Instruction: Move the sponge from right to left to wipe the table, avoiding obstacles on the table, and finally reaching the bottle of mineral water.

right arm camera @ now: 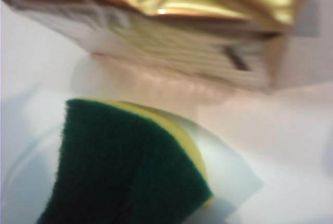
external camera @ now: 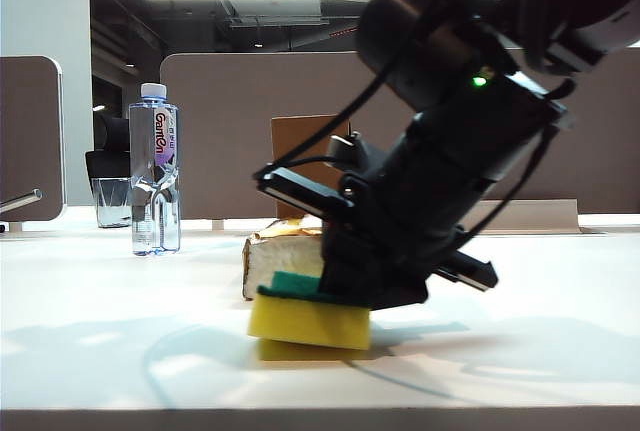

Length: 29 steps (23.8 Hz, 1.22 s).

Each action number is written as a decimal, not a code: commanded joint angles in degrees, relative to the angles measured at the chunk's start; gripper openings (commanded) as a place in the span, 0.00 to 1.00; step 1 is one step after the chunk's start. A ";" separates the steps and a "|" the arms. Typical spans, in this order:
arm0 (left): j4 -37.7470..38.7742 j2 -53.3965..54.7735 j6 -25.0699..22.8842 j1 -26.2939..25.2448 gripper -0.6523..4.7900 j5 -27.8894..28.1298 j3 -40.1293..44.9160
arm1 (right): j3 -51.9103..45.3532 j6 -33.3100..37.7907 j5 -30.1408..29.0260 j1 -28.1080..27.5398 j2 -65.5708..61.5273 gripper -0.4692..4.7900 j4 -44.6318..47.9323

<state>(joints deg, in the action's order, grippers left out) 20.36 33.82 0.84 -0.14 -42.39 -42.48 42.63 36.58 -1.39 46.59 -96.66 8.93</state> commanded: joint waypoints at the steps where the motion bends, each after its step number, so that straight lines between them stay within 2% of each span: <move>1: -0.72 -0.09 -0.44 0.04 0.86 -0.31 -0.35 | 1.01 0.98 -0.85 1.16 -1.75 0.07 -2.62; 11: -0.70 -0.24 -0.42 0.09 0.86 -0.31 -0.35 | 1.60 1.40 -0.92 1.38 -1.73 0.07 -3.39; 17: -0.70 -0.26 -0.42 0.09 0.86 -0.31 -0.35 | 1.60 1.38 -1.11 1.36 -1.42 0.14 -3.39; 20: -0.70 -0.26 -0.42 0.09 0.86 -0.31 -0.35 | 1.60 1.40 -1.14 1.36 -0.74 0.22 -3.63; 22: -0.70 -0.26 -0.42 0.11 0.86 -0.31 -0.35 | 1.60 1.38 -1.09 1.33 -0.13 0.22 -3.74; 24: -0.70 -0.26 -0.44 0.11 0.86 -0.31 -0.35 | 1.60 1.38 -1.05 1.27 0.90 0.32 -3.76; 28: -0.70 -0.31 -0.44 0.11 0.86 -0.31 -0.35 | 1.60 1.36 -0.44 0.98 2.10 0.35 -4.00; 29: -0.68 -0.35 -0.42 0.11 0.86 -0.31 -0.35 | 1.60 1.38 -0.20 0.96 2.27 0.46 -3.98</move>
<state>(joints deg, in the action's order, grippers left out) 20.36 33.61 0.84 -0.14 -42.37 -42.48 44.23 37.93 -1.91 47.59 -94.76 4.78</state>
